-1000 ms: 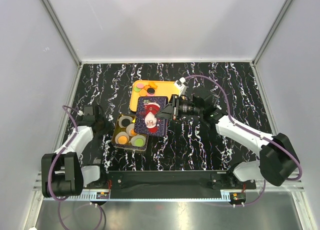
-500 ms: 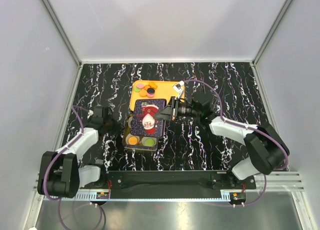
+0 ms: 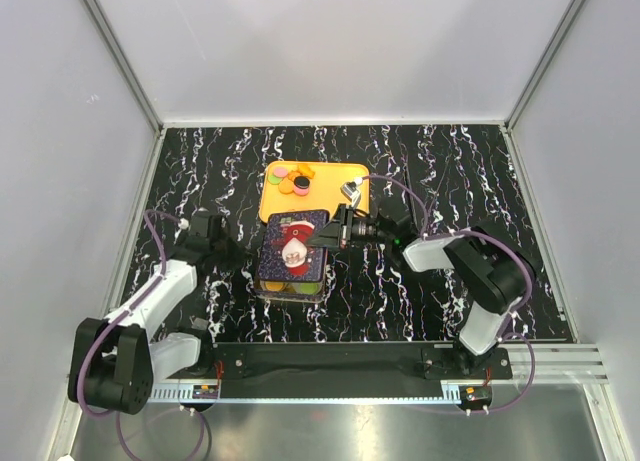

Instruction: Pack the cookies

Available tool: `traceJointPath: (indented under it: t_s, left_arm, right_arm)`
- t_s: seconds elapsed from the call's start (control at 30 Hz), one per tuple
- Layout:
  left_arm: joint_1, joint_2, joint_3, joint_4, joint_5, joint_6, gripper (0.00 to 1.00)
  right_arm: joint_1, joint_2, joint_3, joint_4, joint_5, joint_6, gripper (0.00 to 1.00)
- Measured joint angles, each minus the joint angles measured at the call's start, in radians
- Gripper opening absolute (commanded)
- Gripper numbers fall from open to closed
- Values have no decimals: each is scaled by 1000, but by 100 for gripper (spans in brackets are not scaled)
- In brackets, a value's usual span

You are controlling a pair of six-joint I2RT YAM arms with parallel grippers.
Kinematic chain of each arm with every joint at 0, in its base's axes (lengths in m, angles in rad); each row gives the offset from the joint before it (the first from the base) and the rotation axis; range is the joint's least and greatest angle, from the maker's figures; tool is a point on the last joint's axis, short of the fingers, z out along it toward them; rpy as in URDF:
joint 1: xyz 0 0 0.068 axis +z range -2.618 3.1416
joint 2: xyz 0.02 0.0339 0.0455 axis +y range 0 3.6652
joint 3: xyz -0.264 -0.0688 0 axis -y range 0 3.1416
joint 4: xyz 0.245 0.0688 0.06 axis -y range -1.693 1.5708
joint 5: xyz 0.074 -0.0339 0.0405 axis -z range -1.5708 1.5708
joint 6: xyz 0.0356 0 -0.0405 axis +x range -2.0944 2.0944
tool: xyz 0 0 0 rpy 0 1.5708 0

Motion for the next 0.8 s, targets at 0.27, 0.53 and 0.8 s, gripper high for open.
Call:
traceJointPath:
  t_s: [0.27, 0.53, 0.8]
  left_arm:
    - [49, 1, 122, -64, -63, 81, 41]
    - [59, 20, 154, -51, -19, 145, 82]
    - [58, 33, 128, 47, 143, 202, 91]
  right_arm:
    - [-2, 112, -7, 178, -2, 105, 0]
    - [-2, 166, -7, 264, -2, 181, 0]
    - [1, 198, -7, 267, -1, 195, 0]
